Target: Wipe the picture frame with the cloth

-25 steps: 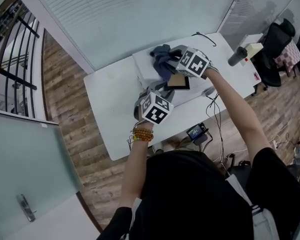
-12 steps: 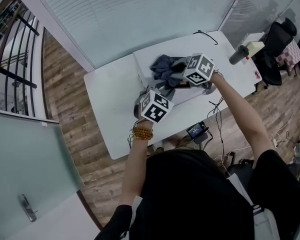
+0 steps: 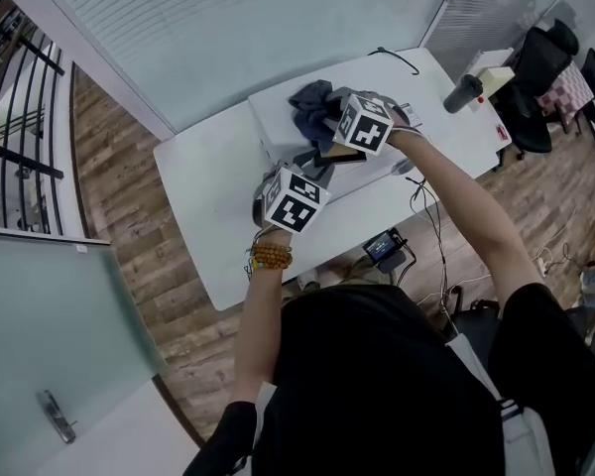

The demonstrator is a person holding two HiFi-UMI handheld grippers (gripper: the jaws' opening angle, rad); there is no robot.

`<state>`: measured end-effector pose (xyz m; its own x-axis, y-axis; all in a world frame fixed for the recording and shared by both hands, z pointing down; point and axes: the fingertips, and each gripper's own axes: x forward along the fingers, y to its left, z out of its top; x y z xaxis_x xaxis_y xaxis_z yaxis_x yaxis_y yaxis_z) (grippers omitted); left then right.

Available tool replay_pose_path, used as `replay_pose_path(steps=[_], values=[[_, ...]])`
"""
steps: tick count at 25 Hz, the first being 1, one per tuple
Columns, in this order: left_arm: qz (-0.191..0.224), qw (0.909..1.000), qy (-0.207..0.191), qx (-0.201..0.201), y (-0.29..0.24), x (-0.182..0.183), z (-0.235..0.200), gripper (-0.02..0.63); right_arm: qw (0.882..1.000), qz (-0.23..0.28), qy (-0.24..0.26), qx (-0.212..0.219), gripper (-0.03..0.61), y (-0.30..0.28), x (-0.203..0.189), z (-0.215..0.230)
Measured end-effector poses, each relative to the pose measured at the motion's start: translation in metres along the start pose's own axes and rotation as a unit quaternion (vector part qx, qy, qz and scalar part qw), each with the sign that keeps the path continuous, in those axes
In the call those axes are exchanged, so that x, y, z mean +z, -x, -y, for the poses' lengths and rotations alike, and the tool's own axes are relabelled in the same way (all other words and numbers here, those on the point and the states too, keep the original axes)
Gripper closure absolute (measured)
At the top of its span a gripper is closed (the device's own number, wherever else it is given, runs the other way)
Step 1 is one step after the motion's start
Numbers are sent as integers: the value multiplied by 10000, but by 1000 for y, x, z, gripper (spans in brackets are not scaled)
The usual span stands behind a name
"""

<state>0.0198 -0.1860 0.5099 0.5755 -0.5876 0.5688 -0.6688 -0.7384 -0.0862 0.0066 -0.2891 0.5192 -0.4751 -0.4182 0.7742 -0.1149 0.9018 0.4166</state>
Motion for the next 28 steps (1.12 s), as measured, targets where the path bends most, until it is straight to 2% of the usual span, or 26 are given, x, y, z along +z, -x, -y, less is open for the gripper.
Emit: replay_pose_path(steps=[2,8,12,18,24,27,28], values=[[5,10000,-15,20,1,0,-3,468,9999,-45,119,-51,528,-3,3,-3],[7,10000,-5,38,0,2,-4,468,9988,-46,13,478,532,5,10,-17],[1,10000,-1,49,-1,3,-4,468,9971,-38,288,698,534,17,11,-36],[21,10000,-26,89,1,3,-4,468,9910,136,159,1322,532,32,10,-70],[56,10000,8,52,1,4,0,468,9751,139,412,2177,525,49,11,-64],[62,10000,27,12,1,4,-3,468,9780,10,991,1833,502,63,14,-36],[58,10000,30,9,0,3,-3,468,9782,-43,1277,1638,457,68,15,-26]])
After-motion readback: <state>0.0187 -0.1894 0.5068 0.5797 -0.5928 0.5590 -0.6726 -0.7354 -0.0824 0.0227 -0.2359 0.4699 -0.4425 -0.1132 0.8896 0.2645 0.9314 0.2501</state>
